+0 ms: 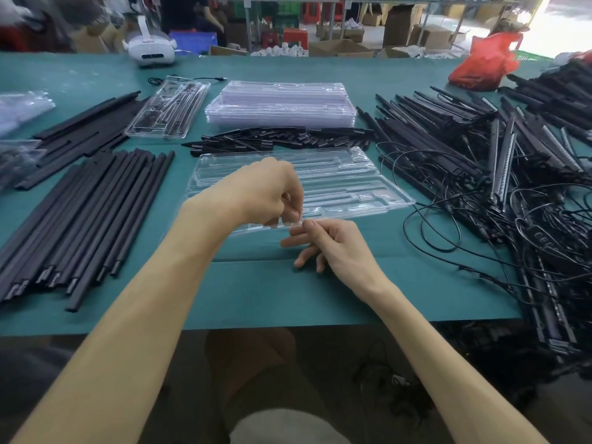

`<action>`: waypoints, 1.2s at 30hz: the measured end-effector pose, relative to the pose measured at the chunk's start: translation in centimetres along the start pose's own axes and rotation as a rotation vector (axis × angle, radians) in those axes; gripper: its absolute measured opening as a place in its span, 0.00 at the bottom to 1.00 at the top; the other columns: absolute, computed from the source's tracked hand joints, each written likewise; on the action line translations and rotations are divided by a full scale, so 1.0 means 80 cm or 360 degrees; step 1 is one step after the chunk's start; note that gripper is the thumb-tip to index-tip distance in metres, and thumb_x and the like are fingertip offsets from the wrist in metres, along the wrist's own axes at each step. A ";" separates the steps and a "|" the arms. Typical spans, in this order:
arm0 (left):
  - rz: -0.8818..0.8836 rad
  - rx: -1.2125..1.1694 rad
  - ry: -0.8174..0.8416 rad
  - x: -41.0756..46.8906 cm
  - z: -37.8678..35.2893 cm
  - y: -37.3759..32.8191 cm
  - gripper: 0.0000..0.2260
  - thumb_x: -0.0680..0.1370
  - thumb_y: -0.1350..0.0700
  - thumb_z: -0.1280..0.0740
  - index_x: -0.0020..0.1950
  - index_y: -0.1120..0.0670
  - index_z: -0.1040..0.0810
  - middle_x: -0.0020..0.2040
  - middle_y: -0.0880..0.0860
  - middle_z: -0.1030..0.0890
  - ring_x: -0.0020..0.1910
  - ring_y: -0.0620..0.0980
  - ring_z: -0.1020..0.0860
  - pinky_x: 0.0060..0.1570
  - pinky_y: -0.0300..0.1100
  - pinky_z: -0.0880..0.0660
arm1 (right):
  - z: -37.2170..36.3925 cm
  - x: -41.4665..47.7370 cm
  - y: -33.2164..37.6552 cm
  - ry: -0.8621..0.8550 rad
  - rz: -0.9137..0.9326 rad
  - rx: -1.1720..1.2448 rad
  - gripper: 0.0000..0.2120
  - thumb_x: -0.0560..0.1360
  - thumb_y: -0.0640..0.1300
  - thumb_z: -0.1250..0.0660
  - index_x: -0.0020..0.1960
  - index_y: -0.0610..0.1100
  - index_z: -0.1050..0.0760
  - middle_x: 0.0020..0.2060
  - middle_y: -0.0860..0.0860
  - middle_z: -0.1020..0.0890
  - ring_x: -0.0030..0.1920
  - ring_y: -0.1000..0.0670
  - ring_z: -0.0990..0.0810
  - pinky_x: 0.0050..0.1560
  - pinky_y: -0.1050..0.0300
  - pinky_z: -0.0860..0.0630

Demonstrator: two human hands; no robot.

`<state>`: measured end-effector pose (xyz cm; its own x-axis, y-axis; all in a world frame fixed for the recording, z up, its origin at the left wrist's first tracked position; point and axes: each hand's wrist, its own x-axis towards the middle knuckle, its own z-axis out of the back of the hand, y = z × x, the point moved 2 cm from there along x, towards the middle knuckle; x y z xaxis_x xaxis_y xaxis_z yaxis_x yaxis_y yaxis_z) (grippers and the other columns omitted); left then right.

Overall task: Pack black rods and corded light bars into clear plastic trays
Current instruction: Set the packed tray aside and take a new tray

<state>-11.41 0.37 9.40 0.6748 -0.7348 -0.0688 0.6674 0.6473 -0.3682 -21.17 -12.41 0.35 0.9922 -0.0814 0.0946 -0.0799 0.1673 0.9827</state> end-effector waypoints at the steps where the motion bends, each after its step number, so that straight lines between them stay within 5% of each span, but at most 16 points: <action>1: -0.0006 -0.0009 0.0004 0.000 0.000 0.001 0.09 0.73 0.64 0.26 0.38 0.51 0.16 0.27 0.42 0.19 0.27 0.45 0.19 0.36 0.46 0.18 | 0.000 0.000 0.000 0.0000 0.0000 -0.0004 0.16 0.85 0.47 0.42 0.55 0.37 0.21 0.46 0.48 0.12 0.36 0.41 0.14 0.27 0.58 0.27; 15: 0.0021 0.0061 0.0046 -0.002 0.010 -0.004 0.07 0.75 0.61 0.26 0.39 0.50 0.16 0.30 0.50 0.17 0.31 0.49 0.18 0.41 0.50 0.18 | -0.001 0.003 0.002 0.0012 0.0044 -0.0076 0.17 0.85 0.52 0.42 0.55 0.42 0.20 0.46 0.51 0.12 0.36 0.44 0.14 0.27 0.60 0.27; 20: -0.0082 0.0086 -0.0057 0.003 0.010 -0.046 0.04 0.78 0.52 0.29 0.46 0.50 0.16 0.42 0.48 0.16 0.45 0.51 0.18 0.51 0.51 0.21 | -0.002 0.003 0.007 -0.0019 0.0075 -0.0141 0.18 0.84 0.55 0.43 0.52 0.44 0.20 0.46 0.52 0.12 0.35 0.46 0.14 0.27 0.60 0.28; 23: -0.0221 0.0063 -0.0083 0.018 -0.012 -0.089 0.08 0.79 0.47 0.30 0.52 0.50 0.17 0.49 0.48 0.17 0.50 0.51 0.20 0.53 0.51 0.22 | -0.002 0.001 0.009 -0.0066 0.0103 -0.0247 0.12 0.84 0.47 0.43 0.48 0.49 0.23 0.38 0.59 0.14 0.29 0.55 0.18 0.27 0.61 0.28; 26: -0.0299 0.0103 -0.0136 0.037 -0.039 -0.117 0.11 0.78 0.45 0.30 0.52 0.52 0.20 0.50 0.49 0.20 0.51 0.51 0.22 0.52 0.50 0.24 | 0.000 -0.001 0.008 -0.0086 -0.0007 -0.0421 0.16 0.79 0.34 0.46 0.39 0.49 0.30 0.22 0.65 0.23 0.23 0.63 0.24 0.26 0.72 0.31; 30: -0.0274 0.0045 -0.0274 0.057 -0.056 -0.123 0.09 0.78 0.48 0.29 0.50 0.52 0.20 0.50 0.50 0.19 0.50 0.52 0.21 0.52 0.50 0.24 | 0.003 -0.005 0.006 -0.0133 0.0022 -0.0456 0.22 0.76 0.31 0.46 0.29 0.51 0.33 0.18 0.64 0.27 0.23 0.64 0.27 0.27 0.75 0.32; 36: -0.0187 -0.0264 -0.0285 0.067 -0.054 -0.114 0.03 0.75 0.53 0.24 0.44 0.50 0.16 0.40 0.47 0.17 0.38 0.46 0.21 0.45 0.45 0.22 | 0.000 -0.001 0.011 -0.0101 0.0104 -0.0439 0.17 0.77 0.34 0.47 0.34 0.50 0.34 0.17 0.63 0.27 0.22 0.65 0.25 0.24 0.73 0.34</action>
<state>-15.23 -10.35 8.40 0.6505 -0.7459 0.1432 0.6938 0.5068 -0.5117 -21.33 -12.24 1.20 0.9772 -0.1214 0.1743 -0.1056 0.4342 0.8946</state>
